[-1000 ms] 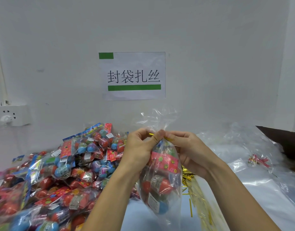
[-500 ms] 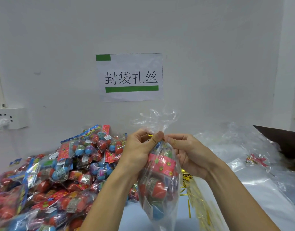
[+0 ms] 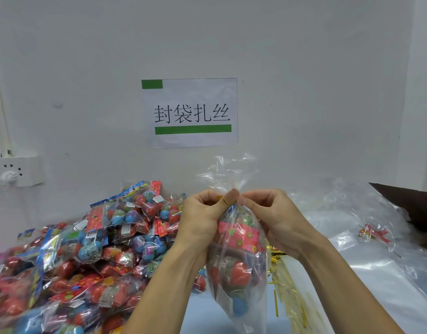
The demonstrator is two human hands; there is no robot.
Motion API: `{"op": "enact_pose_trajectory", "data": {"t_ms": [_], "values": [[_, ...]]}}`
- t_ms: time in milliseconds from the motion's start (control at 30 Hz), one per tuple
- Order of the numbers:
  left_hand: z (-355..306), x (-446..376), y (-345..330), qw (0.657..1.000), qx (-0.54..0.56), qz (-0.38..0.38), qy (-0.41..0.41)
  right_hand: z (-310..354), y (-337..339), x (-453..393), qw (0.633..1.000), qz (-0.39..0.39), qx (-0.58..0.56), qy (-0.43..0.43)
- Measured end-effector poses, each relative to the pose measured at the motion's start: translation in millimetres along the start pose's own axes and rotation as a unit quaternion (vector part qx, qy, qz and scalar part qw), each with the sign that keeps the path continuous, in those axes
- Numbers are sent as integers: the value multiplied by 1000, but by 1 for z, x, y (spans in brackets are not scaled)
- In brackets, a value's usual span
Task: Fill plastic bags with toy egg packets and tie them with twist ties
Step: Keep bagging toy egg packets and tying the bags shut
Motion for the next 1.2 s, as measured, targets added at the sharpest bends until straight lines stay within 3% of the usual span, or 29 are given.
{"op": "enact_pose_trajectory", "data": {"t_ms": [200, 400, 567, 833, 967, 1200], "values": [[-1, 1, 0, 1000, 0, -5, -12, -3, 4, -2, 996, 10, 77, 46], [2, 1, -5, 999, 29, 27, -8, 1, 10, -1, 994, 36, 81, 68], [-1, 1, -9, 996, 55, 73, 1, 2, 16, -3, 997, 10, 54, 63], [-4, 2, -8, 988, -134, 57, -46, 0, 25, 0, 996, 63, 55, 13], [-7, 3, -9, 977, -194, 50, -76, -1, 24, -1, 994, 50, 101, 8], [-12, 8, -14, 914, -346, 17, -210, -3, 18, -3, 988, 5, 154, 3]]}}
Point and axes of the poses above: each hand's wrist, its own x-axis away from the middle knuckle, its own y-axis out of the back of the hand, z = x × y, the point moved 4 cm from there along -x, towards the middle knuckle, and after that the axes turned 10 degrees about x, right-handed, at the moved point
